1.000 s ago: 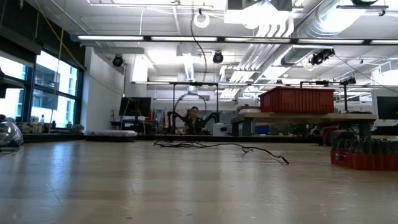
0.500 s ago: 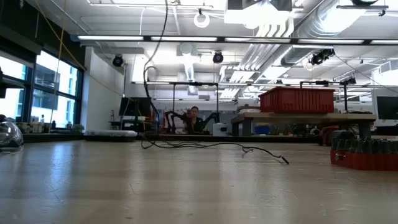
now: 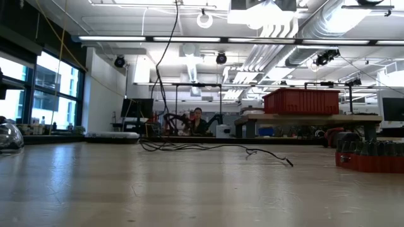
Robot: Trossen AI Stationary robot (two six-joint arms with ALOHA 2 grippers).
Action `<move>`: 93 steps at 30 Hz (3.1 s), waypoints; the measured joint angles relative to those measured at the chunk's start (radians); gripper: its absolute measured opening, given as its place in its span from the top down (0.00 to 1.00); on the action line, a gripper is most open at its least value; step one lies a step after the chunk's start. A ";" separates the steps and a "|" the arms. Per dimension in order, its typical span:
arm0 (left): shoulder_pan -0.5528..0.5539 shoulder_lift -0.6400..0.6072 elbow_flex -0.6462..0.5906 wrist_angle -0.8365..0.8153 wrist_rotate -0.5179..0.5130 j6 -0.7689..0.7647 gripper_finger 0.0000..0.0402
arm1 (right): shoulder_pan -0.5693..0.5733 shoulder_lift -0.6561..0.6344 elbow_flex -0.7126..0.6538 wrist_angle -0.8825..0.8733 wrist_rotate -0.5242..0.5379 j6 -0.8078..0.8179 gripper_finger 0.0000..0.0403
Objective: Coil cords
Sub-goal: Coil the black wire into the spool
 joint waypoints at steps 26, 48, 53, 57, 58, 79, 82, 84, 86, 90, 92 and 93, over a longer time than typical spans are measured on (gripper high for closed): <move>0.083 0.013 0.000 -0.063 -0.090 0.077 1.00 | 0.000 0.100 0.000 0.019 -0.016 0.115 0.73; 0.083 0.014 0.000 -0.077 -0.093 0.085 1.00 | 0.022 0.107 0.000 0.014 0.088 0.044 0.73; 0.083 0.014 0.000 -0.077 -0.093 0.085 1.00 | 0.024 0.107 0.000 0.010 0.087 0.048 0.78; 0.083 0.014 0.000 -0.077 -0.095 0.085 1.00 | 0.025 0.107 0.000 0.010 0.084 0.060 0.86; 0.083 0.014 0.000 -0.077 -0.095 0.085 1.00 | 0.025 0.107 0.000 0.009 0.083 0.061 0.88; 0.170 -0.002 -0.002 -0.126 -0.130 0.075 1.00 | 0.057 0.096 0.001 -0.099 -0.055 0.204 1.00; 0.197 -0.053 -0.002 -0.277 -0.173 0.095 1.00 | 0.065 0.079 0.002 -0.138 -0.055 0.203 1.00; 0.201 -0.088 0.000 -0.379 -0.235 0.110 1.00 | 0.064 0.066 0.002 -0.170 -0.053 0.199 1.00; 0.202 -0.115 0.001 -0.460 -0.271 0.106 1.00 | 0.063 0.053 0.002 -0.203 -0.043 0.194 1.00; 0.201 -0.173 0.000 -0.612 -0.295 0.070 1.00 | 0.058 0.027 0.000 -0.277 -0.039 0.186 1.00; 0.201 -0.208 0.000 -0.688 -0.324 0.039 1.00 | 0.056 0.006 0.000 -0.303 -0.036 0.186 1.00; 0.201 -0.224 0.000 -0.734 -0.338 0.027 1.00 | 0.055 -0.001 0.000 -0.305 -0.036 0.186 1.00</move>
